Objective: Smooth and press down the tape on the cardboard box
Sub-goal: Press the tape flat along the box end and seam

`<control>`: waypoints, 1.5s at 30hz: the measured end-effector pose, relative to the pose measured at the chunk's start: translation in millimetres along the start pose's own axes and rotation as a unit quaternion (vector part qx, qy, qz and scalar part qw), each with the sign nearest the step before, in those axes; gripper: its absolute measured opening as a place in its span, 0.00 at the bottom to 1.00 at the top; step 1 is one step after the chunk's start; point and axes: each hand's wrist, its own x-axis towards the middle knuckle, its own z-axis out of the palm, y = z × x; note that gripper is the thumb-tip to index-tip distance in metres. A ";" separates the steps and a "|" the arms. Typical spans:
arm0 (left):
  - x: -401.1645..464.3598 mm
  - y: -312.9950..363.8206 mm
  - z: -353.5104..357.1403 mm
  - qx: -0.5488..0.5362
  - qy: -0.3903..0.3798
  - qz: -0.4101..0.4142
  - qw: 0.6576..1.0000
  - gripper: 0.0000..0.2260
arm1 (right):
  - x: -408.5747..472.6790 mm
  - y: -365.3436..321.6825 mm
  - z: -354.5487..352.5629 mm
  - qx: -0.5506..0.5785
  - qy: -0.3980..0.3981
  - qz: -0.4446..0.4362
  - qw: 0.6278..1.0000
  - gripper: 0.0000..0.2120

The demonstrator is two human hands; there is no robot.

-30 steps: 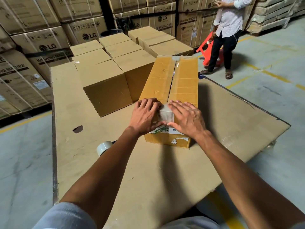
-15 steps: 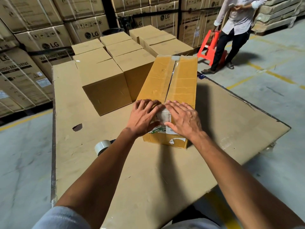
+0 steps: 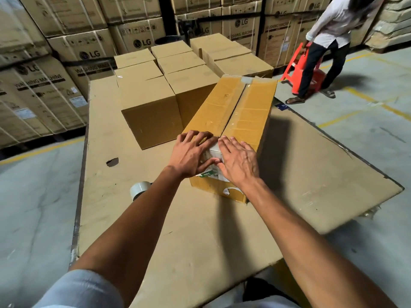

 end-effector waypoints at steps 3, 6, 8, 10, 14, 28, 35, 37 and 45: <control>-9.8 -12.9 -1.1 -0.009 -0.013 -0.011 1.000 0.35 | 7.2 -20.2 -4.2 0.005 -0.022 -0.005 1.000 0.35; -24.9 -25.8 -4.5 0.006 -0.039 -0.069 0.997 0.34 | 19.1 -41.4 -11.9 0.028 -0.045 -0.051 0.997 0.38; -36.9 -28.6 -10.1 0.015 -0.060 -0.122 0.991 0.33 | 27.4 -49.0 -18.1 0.046 -0.049 -0.104 0.992 0.42; -46.3 -23.8 -17.3 0.007 -0.075 -0.182 0.980 0.32 | 36.4 -46.1 -24.8 0.073 -0.054 -0.167 0.982 0.43; -51.7 -5.2 -27.5 -0.013 -0.057 -0.285 0.957 0.30 | 55.8 -23.9 -24.4 0.151 -0.055 -0.268 0.950 0.39; -11.6 104.2 -24.9 -0.335 0.140 -0.531 0.766 0.28 | 86.0 23.1 -5.3 0.124 -0.111 -0.396 0.903 0.31; -4.4 101.7 -21.0 -0.439 0.174 -0.543 0.694 0.29 | 94.6 15.5 2.3 0.115 -0.100 -0.420 0.895 0.32; -5.3 100.1 -16.1 -0.454 0.170 -0.555 0.676 0.28 | 93.5 12.6 5.9 0.113 -0.093 -0.406 0.902 0.33; -9.5 96.8 0.5 -0.443 0.131 -0.599 0.654 0.30 | 91.1 10.4 7.5 0.124 -0.080 -0.364 0.920 0.37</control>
